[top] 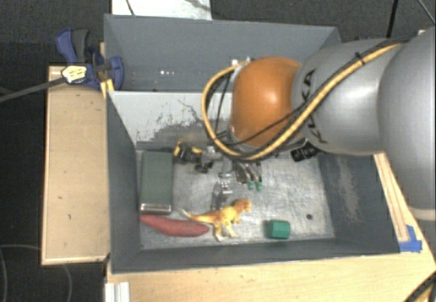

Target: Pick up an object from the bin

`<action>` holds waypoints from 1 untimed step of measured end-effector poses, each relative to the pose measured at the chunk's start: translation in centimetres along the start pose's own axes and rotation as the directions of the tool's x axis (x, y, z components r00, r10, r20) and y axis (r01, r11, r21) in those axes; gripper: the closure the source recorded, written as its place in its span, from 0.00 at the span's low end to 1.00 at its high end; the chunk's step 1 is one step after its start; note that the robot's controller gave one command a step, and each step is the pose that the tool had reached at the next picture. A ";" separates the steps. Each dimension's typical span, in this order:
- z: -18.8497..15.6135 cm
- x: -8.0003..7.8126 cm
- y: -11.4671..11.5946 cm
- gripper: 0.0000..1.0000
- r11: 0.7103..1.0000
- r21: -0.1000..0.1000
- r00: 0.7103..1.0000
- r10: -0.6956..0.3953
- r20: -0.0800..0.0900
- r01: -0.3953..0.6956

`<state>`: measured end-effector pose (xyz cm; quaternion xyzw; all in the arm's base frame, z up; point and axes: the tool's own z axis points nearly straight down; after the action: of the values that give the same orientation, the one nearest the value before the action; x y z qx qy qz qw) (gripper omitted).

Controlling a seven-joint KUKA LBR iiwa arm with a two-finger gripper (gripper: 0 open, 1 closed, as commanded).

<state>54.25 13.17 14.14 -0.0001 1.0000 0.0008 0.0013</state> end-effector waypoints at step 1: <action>6.3 -5.3 4.1 0.00 1.000 0.003 1.000 0.028 0.008 -0.028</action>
Offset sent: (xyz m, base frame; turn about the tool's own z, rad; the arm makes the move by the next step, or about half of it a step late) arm 0.0488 0.0134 -0.0136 -0.1046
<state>59.59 17.33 7.90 0.0141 0.9999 -0.0007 0.0053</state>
